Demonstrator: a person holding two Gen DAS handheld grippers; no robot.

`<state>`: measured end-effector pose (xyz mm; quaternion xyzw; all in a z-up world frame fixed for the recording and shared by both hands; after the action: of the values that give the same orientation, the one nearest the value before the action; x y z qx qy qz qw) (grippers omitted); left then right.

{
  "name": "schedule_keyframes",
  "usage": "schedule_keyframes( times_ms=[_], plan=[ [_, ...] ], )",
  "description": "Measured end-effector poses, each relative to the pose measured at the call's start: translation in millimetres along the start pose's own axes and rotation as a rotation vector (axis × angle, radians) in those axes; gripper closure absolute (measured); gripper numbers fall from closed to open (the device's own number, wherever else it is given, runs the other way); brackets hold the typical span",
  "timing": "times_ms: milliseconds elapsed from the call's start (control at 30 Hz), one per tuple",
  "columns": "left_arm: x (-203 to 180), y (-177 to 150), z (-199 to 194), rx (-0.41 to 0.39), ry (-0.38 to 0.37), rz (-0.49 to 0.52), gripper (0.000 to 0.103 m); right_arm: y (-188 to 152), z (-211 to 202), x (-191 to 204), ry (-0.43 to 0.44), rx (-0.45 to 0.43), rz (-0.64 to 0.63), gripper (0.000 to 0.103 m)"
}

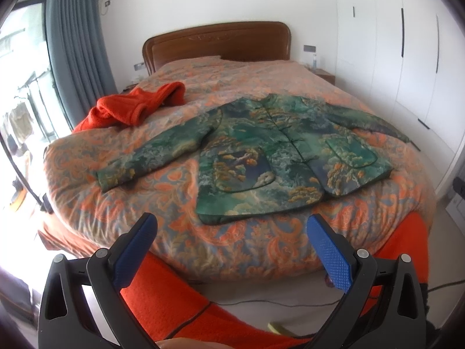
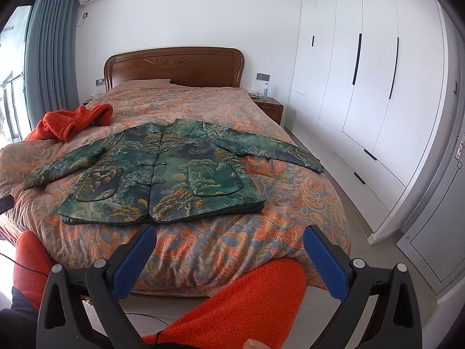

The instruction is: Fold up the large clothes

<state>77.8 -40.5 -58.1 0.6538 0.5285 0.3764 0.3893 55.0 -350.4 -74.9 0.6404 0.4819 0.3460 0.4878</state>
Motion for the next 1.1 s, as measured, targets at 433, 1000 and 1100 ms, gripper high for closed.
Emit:
schedule_keyframes(
  times_ms=[433, 1000, 1100],
  plan=[
    [9, -5, 7, 0.019, 0.004, -0.026, 0.000, 6, 8, 14, 0.018, 0.001, -0.021, 0.000],
    [12, -9, 9, 0.023, 0.013, -0.031, 0.000, 1, 14, 18, 0.030, 0.027, -0.026, 0.000],
    [12, -8, 9, 0.022, 0.013, -0.031, 0.000, 1, 14, 18, 0.030, 0.029, -0.029, 0.000]
  ],
)
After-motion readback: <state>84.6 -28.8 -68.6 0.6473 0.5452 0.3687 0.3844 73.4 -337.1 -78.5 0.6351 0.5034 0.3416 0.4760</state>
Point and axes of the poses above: each gripper's, at about its wrist camera, not at the fingertips, and z roughly the way its jaws point, x to its left, y to its top, the point moved 10 cm from there along z, roughly the way its jaws point, and after that the axes turned 15 degrees about -x, right-handed, at the moved point
